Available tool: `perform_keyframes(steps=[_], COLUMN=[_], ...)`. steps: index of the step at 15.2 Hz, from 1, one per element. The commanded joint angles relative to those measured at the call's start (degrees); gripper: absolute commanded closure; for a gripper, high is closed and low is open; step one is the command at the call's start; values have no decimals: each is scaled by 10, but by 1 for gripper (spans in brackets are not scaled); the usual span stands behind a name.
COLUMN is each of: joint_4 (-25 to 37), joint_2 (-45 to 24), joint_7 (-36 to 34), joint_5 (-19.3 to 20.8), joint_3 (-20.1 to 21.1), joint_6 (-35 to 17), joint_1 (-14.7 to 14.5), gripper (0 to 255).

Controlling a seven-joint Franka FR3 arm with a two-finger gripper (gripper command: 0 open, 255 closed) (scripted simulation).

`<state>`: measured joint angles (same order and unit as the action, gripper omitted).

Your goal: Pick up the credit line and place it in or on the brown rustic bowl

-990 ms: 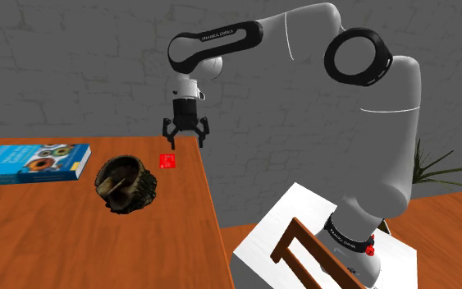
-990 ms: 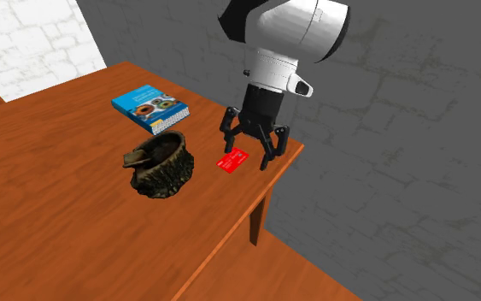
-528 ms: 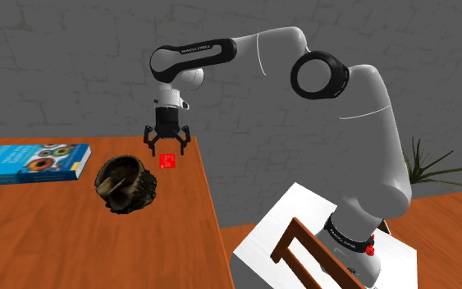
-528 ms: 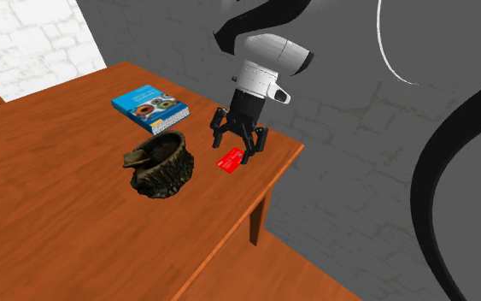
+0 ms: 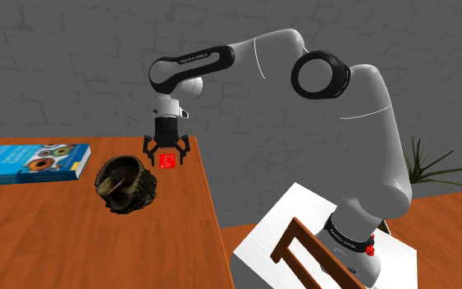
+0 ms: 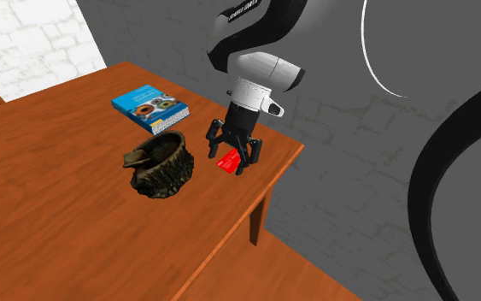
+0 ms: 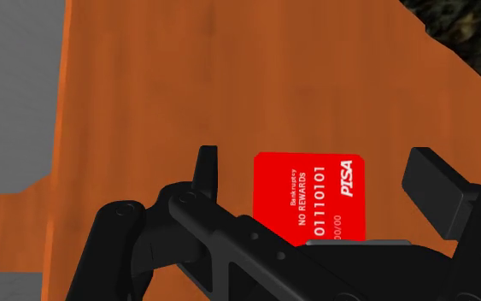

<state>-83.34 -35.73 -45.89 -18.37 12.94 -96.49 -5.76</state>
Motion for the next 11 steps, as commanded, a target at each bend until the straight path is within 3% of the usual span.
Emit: perform_keyframes(steps=[1,5,6,11], joint_4=[-1,-1,-1,-7], joint_2=[0,0,0,4], joint_7=[0,0,0,1], joint_5=[0,0,0,-1], joint_3=[0,0,0,0], joint_6=[-2,-2,-2,-3], joint_1=[0,0,0,0], gripper=[0,0,255,255])
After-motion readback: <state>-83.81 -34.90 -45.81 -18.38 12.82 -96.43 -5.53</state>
